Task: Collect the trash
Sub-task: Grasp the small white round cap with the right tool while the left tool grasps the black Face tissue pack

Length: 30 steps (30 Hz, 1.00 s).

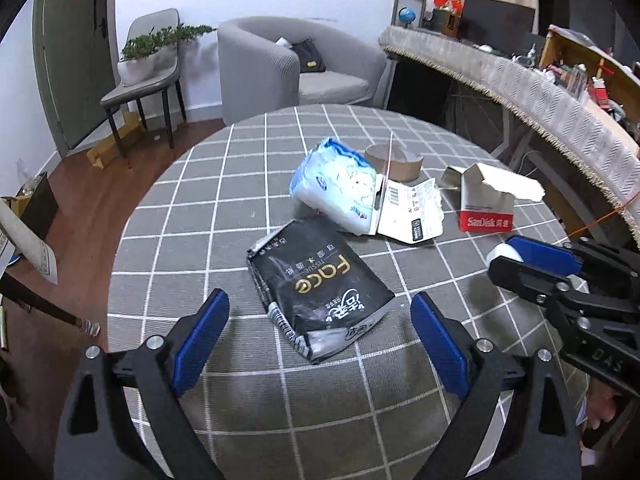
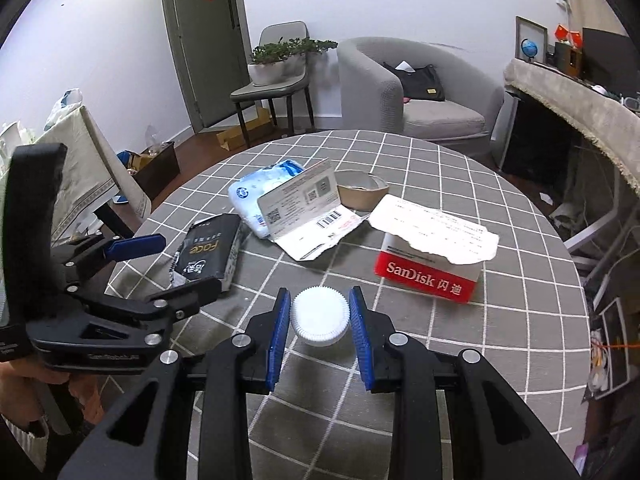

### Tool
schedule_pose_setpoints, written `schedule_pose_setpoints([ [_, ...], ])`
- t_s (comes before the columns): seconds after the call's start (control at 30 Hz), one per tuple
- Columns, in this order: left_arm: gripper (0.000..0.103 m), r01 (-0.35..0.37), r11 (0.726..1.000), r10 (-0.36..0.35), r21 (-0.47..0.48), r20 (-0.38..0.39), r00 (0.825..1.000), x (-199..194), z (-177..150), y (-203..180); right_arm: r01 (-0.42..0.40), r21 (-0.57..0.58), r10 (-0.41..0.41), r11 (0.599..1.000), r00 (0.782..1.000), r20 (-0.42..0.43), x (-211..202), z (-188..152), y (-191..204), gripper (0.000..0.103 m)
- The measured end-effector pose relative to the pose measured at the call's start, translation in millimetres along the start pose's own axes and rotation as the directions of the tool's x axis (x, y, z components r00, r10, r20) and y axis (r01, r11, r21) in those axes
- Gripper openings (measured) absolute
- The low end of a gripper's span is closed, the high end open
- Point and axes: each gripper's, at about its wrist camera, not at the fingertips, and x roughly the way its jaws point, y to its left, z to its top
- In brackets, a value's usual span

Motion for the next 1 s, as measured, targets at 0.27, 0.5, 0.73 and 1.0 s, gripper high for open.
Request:
schedule_pose_setpoints([
  [0.27, 0.094, -0.067, 0.997, 0.066, -0.026, -0.030, 0.997, 13, 6, 2, -0.002, -0.001, 0.002, 1.000, 1.000, -0.010, 3, 2, -9, 0.030],
  [0.5, 0.073, -0.055, 0.998, 0.055, 0.006, -0.021, 0.998, 12, 3, 3, -0.008, -0.009, 0.008, 1.000, 1.000, -0.017, 9, 5, -5, 0.030],
  [0.73, 0.070, -0.030, 0.998, 0.031, -0.059, 0.013, 0.999, 0, -2, 27, -0.011, -0.012, 0.010, 1.000, 1.000, -0.020, 13, 4, 5, 0.030],
  [1.0, 0.070, -0.016, 1.000, 0.017, -0.026, 0.070, 0.997, -20, -15, 38, -0.038, -0.019, 0.038, 0.999, 0.999, -0.002, 14, 12, 29, 0.030],
])
